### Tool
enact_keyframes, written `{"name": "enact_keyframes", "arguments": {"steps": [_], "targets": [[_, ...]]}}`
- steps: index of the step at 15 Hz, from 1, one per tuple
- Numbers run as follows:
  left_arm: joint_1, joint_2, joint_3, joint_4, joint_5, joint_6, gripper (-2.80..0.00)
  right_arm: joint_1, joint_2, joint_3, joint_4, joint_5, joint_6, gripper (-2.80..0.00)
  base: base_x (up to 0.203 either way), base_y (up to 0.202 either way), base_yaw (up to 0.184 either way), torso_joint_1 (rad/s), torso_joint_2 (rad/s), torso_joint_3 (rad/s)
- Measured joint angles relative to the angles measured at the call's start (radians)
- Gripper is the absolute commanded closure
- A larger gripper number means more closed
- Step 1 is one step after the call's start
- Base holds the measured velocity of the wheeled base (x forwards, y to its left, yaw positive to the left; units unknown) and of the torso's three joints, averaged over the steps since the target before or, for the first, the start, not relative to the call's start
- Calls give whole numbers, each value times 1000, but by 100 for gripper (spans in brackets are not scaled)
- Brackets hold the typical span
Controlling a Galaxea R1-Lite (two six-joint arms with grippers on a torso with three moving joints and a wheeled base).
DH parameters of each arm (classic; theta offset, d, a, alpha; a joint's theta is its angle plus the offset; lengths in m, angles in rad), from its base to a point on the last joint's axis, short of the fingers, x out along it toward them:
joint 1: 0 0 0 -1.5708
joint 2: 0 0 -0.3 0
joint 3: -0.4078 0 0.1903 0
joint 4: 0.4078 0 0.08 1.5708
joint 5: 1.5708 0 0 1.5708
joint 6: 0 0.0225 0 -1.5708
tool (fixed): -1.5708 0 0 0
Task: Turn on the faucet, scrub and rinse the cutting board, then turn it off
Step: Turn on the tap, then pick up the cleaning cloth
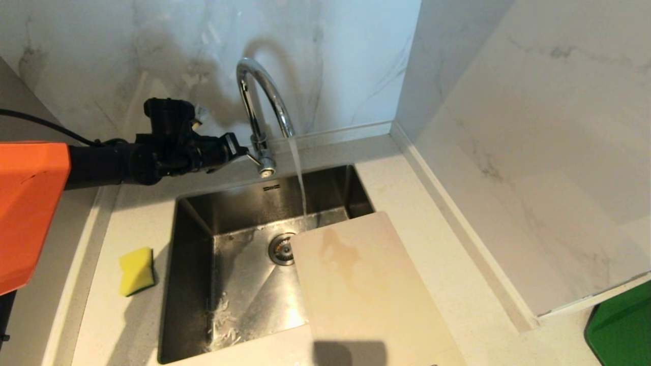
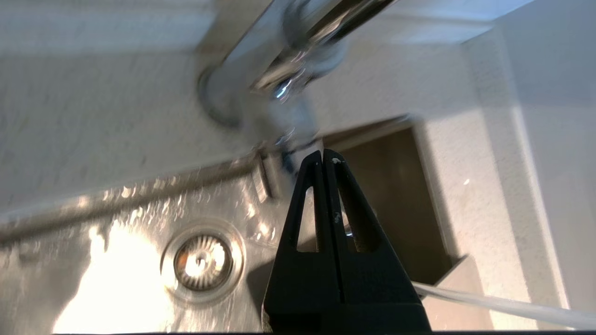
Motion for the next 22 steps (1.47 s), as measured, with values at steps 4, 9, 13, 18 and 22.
{"name": "enact_keyframes", "arguments": {"steps": [4,9,13,18,22], "targets": [[-8,-30,0,82,-2,-56,0,0,0,0,0,0,0,0,0,0,0,0,0,0],[-12,-60,2,120,7,-79,0,0,0,0,0,0,0,0,0,0,0,0,0,0],[7,-101,105,120,36,121,0,0,0,0,0,0,-1,0,0,0,0,0,0,0],[82,-283,371,135,36,331,0,0,0,0,0,0,0,0,0,0,0,0,0,0],[146,-470,575,192,33,333,0,1,0,0,0,0,0,0,0,0,0,0,0,0]]}}
